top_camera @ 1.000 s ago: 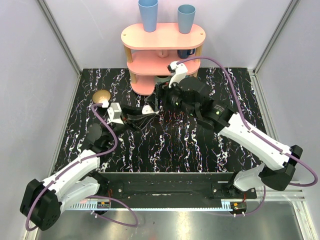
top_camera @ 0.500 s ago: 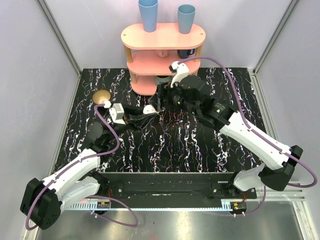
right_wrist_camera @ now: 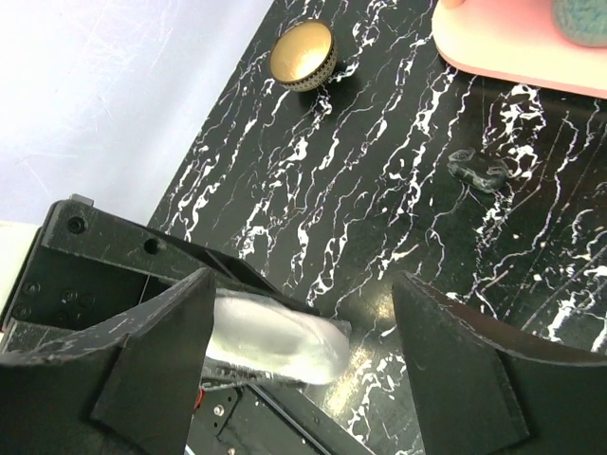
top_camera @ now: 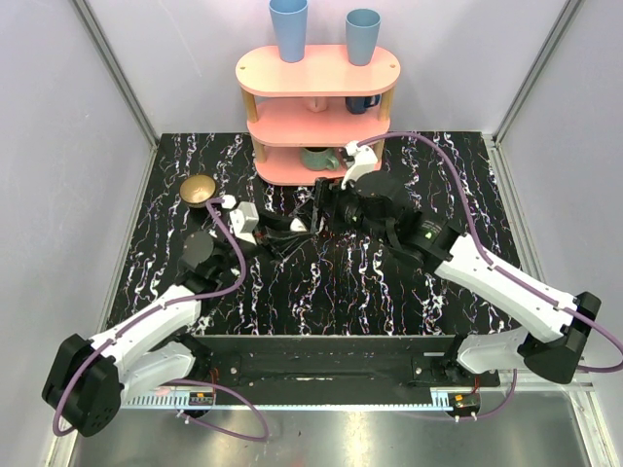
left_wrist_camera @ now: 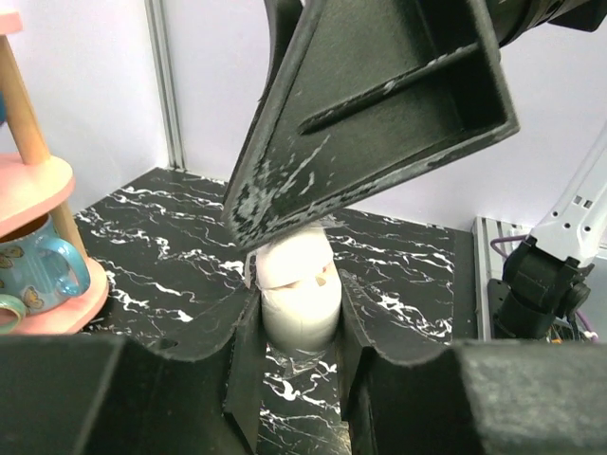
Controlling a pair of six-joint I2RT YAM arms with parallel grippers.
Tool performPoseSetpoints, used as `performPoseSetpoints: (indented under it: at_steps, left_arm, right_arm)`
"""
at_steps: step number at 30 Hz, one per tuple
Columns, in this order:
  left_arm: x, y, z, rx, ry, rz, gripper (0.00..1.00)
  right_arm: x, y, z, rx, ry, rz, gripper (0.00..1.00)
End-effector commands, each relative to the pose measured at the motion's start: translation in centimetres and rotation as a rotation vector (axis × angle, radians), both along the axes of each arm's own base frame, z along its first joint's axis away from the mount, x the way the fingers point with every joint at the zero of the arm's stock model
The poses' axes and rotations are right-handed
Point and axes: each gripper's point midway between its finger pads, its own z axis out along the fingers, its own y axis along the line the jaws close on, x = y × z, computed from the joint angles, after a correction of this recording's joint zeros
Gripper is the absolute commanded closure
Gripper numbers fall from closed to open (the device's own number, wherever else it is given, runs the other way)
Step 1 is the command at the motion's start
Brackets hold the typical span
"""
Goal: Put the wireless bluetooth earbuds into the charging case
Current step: Open the charging case with the earbuds.
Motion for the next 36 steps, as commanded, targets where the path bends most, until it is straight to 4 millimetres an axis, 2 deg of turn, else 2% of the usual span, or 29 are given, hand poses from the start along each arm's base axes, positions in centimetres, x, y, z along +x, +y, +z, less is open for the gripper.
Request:
performPoseSetpoints:
  at_steps: [1, 3, 6, 11, 15, 25, 29, 31, 36]
  left_arm:
    - [0.0, 2.2, 7.9, -0.174, -0.2, 0.098, 1.0]
    - [-0.1, 2.3, 7.6, -0.168, -0.191, 0.104, 1.0]
    - [-0.1, 2.8, 7.3, -0.169, -0.18, 0.129, 1.0]
    - [0.2, 3.2, 7.6, -0.182, -0.177, 0.154, 1.0]
    - [0.1, 3.2, 8.2, -0.191, -0.188, 0.15, 1.0]
    - [-1.0, 2.7, 8.4, -0.181, -0.202, 0.091, 1.0]
    - [-1.5, 2.5, 8.1, -0.166, -0.201, 0.068, 1.0]
    - [-1.8, 2.5, 7.9, -0.162, -0.205, 0.055, 1.0]
    - [-2.2, 2.2, 7.3, -0.139, -0.216, 0.039, 1.0]
  right_arm:
    - [-0.6, -1.3, 1.4, -0.112, -0.056, 0.028, 0.18]
    - [-0.5, -1.7, 3.5, -0.085, -0.103, 0.038, 0.18]
    - [-1.4, -2.0, 4.7, -0.073, -0.138, 0.093, 0.17]
    - [-3.5, -1.9, 4.1, -0.06, -0.11, 0.191, 0.17]
    - [-3.7, -1.9, 2.9, -0.068, -0.08, 0.191, 0.18]
    - [-2.3, -1.4, 3.8, -0.041, -0.115, 0.148, 0.17]
    - [-1.8, -0.9, 4.4, -0.024, -0.128, 0.149, 0.17]
    - [-1.3, -0.7, 4.1, -0.031, -0.119, 0.14, 0.17]
    - [-0.1, -1.0, 4.3, -0.028, -0.125, 0.111, 0.17]
